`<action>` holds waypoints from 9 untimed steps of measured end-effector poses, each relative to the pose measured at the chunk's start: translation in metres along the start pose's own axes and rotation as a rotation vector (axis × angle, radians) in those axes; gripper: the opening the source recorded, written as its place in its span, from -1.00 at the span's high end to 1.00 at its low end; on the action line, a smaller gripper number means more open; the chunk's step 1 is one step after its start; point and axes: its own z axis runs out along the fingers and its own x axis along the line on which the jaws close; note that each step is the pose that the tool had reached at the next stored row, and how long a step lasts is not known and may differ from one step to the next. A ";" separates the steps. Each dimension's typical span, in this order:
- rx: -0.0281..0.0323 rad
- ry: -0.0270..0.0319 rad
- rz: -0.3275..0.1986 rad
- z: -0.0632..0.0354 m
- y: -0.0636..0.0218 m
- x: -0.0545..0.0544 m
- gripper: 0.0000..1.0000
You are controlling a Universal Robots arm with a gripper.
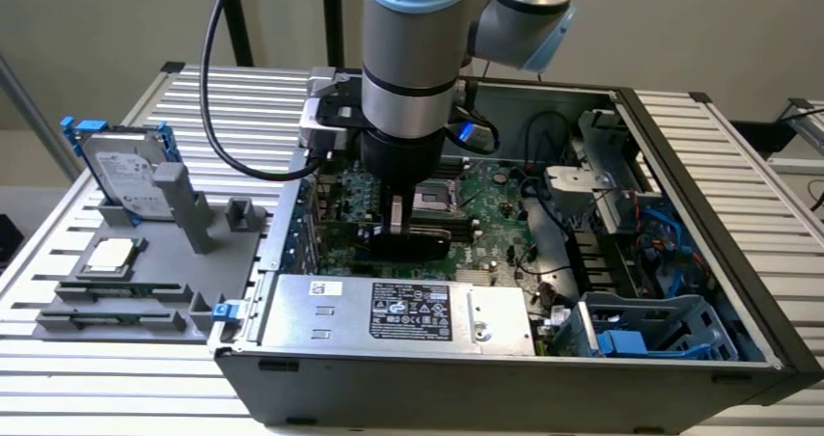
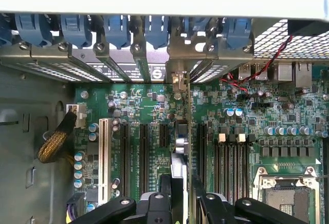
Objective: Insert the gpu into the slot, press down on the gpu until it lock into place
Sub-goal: 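Insert the gpu into the slot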
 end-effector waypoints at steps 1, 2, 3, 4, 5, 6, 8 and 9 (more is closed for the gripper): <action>0.0000 0.0000 0.000 0.0000 0.0000 0.000 0.47; 0.0000 0.0000 0.000 0.0000 0.0000 0.000 0.47; 0.0000 0.0000 0.000 0.0000 0.0000 0.000 0.47; 0.0000 0.0000 0.000 0.0000 0.0000 0.000 0.47; 0.0000 0.0000 0.000 0.0000 0.0000 0.000 0.47; 0.0000 0.0000 0.000 0.0000 0.0000 0.000 0.47; 0.0000 -0.0001 0.000 0.0000 0.0000 0.000 0.47; 0.0001 -0.0001 0.000 0.0000 0.0000 0.000 0.47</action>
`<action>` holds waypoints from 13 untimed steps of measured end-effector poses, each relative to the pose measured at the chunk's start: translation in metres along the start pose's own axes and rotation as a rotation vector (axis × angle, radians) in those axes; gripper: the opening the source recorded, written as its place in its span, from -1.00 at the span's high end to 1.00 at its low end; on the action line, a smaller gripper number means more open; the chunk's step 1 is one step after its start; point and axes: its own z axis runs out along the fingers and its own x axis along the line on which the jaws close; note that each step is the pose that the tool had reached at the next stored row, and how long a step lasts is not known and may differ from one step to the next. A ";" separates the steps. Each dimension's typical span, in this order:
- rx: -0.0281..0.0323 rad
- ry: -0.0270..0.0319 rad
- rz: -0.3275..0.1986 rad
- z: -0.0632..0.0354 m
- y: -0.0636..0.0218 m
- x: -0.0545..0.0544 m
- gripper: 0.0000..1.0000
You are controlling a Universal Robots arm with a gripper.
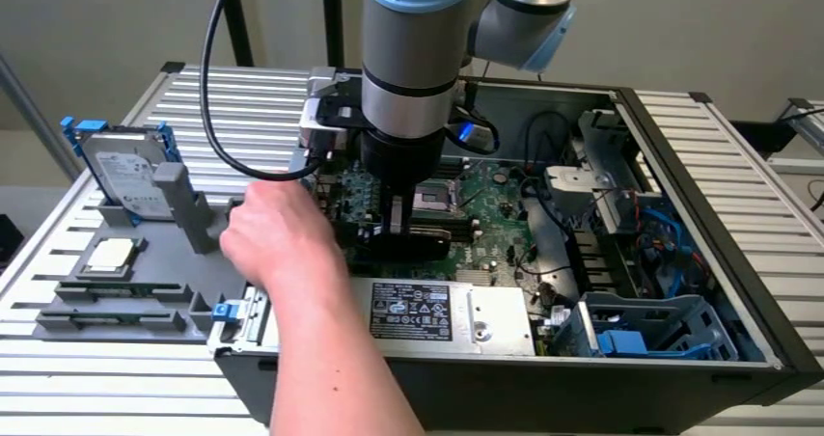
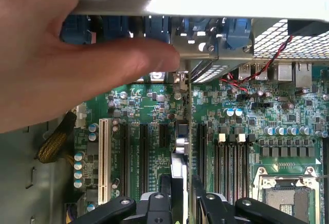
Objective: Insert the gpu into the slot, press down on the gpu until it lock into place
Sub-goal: 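Insert the gpu into the slot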
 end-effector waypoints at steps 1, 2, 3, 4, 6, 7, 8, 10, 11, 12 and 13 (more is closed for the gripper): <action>0.0000 0.0000 0.000 0.0000 0.0000 0.000 0.47; -0.0001 0.0000 0.000 0.0000 0.0000 0.000 0.47; 0.0000 0.0000 0.000 0.0000 0.0000 0.000 0.47; 0.0000 0.0000 0.000 0.0000 0.0000 0.000 0.47; -0.0001 0.0000 0.000 0.0000 0.0000 0.000 0.47; -0.0001 0.0001 0.000 0.0000 0.0000 0.000 0.47; -0.0001 0.0000 0.000 0.0000 0.0000 0.000 0.47; 0.0000 0.0000 0.000 0.0000 0.0000 0.000 0.47; 0.0000 0.0001 0.000 0.0000 0.0000 0.000 0.47; 0.0000 0.0000 0.000 0.0000 0.0000 0.000 0.47; -0.0001 0.0001 0.000 0.0000 0.0000 0.000 0.47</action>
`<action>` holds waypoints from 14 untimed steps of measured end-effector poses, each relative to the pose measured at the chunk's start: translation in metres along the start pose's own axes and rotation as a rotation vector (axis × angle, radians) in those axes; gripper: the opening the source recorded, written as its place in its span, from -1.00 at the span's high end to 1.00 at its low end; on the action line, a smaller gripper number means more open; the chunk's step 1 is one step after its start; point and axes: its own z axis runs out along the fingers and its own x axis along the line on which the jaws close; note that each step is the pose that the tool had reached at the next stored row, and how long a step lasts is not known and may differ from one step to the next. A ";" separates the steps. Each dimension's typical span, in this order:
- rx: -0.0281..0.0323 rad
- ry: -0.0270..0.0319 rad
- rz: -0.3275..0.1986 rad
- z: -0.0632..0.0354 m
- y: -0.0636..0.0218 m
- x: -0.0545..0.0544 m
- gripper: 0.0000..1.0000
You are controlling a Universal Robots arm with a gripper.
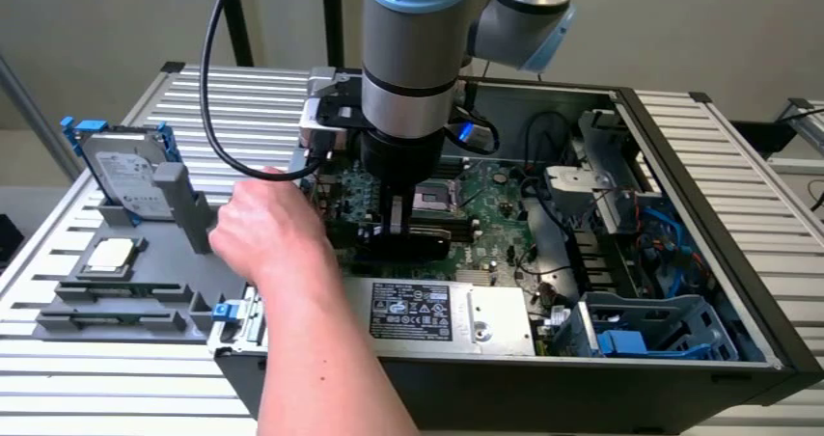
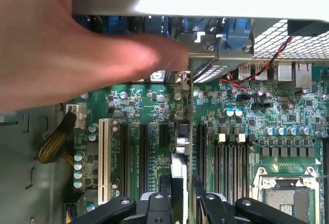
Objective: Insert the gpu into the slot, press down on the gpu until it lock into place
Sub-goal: 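Insert the gpu into the slot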
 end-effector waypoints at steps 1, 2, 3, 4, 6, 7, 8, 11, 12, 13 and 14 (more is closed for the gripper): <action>0.0000 0.0000 0.000 0.0000 0.0000 0.000 0.47; 0.0000 0.0001 0.000 0.0000 0.0000 0.000 0.47; 0.0001 0.0002 0.000 0.0000 0.0000 0.000 0.47; 0.0001 0.0002 0.000 0.0000 0.0000 0.000 0.47; 0.0000 -0.0001 0.000 0.0000 0.0000 0.000 0.47; -0.0001 -0.0001 0.000 0.0000 0.0000 0.000 0.47; 0.0000 -0.0001 0.000 0.0000 0.0000 0.000 0.47; 0.0000 0.0000 0.000 0.0000 0.0000 0.000 0.47; 0.0000 0.0000 0.000 0.0000 0.0000 0.000 0.47; 0.0000 0.0000 0.000 0.0000 0.0000 0.000 0.47; 0.0000 0.0000 0.000 0.0000 0.0000 0.000 0.47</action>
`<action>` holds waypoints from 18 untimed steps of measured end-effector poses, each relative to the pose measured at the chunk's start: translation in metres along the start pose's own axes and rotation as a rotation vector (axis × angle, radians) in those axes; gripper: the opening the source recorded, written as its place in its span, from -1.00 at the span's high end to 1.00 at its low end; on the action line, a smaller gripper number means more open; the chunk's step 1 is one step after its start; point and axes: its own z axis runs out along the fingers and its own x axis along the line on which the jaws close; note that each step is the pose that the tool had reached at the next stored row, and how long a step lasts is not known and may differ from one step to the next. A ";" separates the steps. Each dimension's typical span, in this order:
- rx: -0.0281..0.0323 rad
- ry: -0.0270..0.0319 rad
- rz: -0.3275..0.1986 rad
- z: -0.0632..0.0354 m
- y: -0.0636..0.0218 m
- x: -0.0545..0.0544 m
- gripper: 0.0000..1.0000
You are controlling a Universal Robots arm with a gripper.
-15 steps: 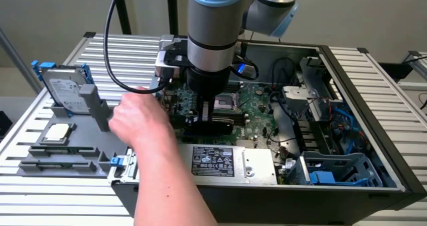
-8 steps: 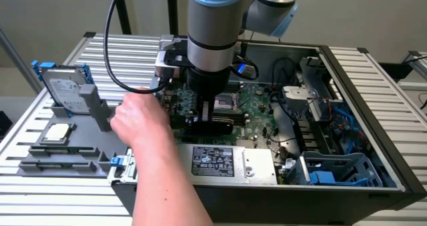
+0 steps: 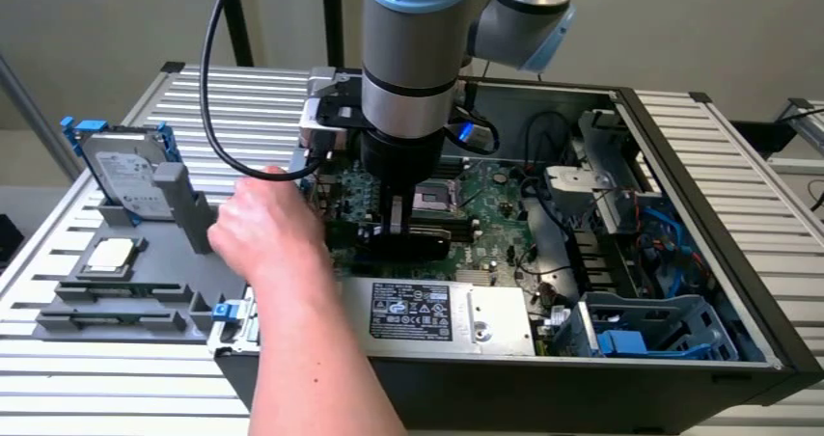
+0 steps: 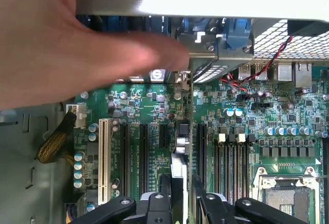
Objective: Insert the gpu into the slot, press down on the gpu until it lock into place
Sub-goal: 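Insert the gpu into the slot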
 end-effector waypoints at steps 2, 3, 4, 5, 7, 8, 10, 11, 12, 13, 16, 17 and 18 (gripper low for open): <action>0.0000 0.0002 0.000 0.0000 0.0000 0.000 0.47; -0.0001 0.0001 0.000 0.0000 0.0000 0.000 0.47; -0.0001 0.0000 0.000 0.0000 0.0000 0.000 0.47; -0.0001 -0.0001 0.000 0.0000 0.0000 0.000 0.47; -0.0001 -0.0001 0.000 0.0000 0.0000 0.000 0.47; 0.0000 -0.0001 0.000 0.0000 0.0000 0.000 0.47; 0.0000 -0.0001 0.000 0.0000 0.0000 0.000 0.47; 0.0000 -0.0001 0.000 0.0000 0.0000 0.000 0.47; 0.0000 0.0000 0.000 0.0000 0.0000 0.000 0.47; 0.0000 -0.0001 0.000 0.0000 0.0000 0.000 0.47; 0.0000 0.0000 0.000 0.0000 0.0000 0.000 0.47; 0.0000 0.0000 0.000 0.0000 0.0000 0.000 0.47; 0.0000 -0.0001 0.000 0.0000 0.0000 0.000 0.47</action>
